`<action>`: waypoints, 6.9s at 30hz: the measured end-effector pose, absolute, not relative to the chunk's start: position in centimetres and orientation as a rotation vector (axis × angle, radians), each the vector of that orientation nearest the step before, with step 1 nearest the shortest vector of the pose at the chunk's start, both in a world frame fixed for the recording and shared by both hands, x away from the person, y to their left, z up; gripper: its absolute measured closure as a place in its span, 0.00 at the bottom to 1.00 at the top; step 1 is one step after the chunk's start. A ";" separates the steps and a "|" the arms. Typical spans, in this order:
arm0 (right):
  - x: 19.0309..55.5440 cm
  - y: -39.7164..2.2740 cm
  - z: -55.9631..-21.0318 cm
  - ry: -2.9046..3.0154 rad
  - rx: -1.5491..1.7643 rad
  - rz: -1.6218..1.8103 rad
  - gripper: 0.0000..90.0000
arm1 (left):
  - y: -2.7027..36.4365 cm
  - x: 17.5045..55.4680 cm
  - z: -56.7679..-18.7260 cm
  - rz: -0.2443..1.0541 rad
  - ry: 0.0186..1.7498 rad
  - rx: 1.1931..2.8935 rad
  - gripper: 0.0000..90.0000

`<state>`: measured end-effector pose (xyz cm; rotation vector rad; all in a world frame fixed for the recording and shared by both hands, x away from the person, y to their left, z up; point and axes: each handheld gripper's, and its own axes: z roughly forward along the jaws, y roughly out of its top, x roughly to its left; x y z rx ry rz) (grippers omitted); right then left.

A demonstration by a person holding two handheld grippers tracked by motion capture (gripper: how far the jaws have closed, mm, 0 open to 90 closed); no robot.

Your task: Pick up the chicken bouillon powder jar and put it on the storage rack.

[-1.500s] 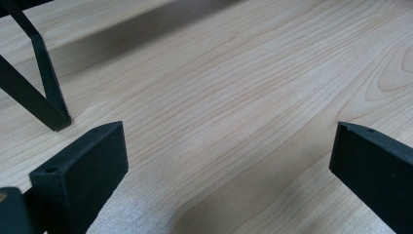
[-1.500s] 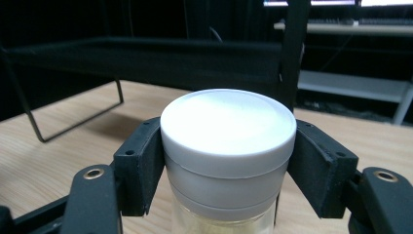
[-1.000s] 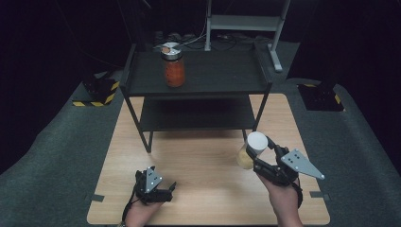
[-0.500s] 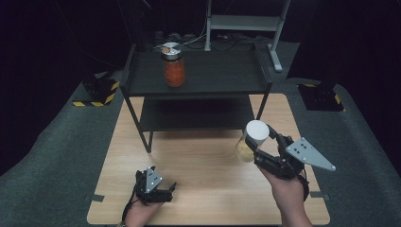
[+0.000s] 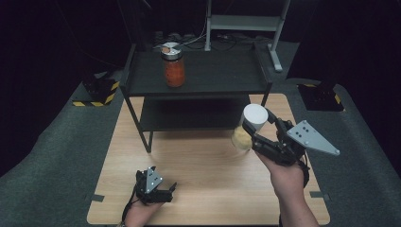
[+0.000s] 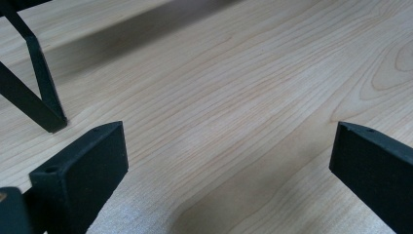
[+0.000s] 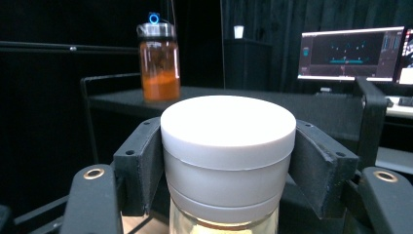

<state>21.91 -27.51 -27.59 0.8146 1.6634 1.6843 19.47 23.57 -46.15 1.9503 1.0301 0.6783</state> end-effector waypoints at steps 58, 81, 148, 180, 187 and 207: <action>30.2 -21.3 -20.4 1.473 0.774 1.675 0.36 | 24.0 19.4 -46.3 0.662 1.035 1.923 0.01; 34.2 -20.7 -21.6 1.483 0.798 1.677 0.36 | 24.3 19.4 -46.4 0.653 1.035 1.913 0.01; 29.3 -21.4 -22.9 1.548 0.781 1.573 0.00 | 24.1 19.3 -46.3 0.665 1.035 1.926 0.01; 25.9 -23.7 -27.9 1.617 0.772 1.515 0.00 | 23.9 19.3 -46.3 0.675 1.014 1.945 0.01; 25.5 -23.9 -29.0 1.638 0.770 1.498 0.00 | 23.9 19.2 -46.3 0.676 1.012 1.946 0.01; 23.6 -24.6 -32.8 1.714 0.773 1.443 0.00 | 23.8 19.3 -46.3 0.678 1.004 1.952 0.01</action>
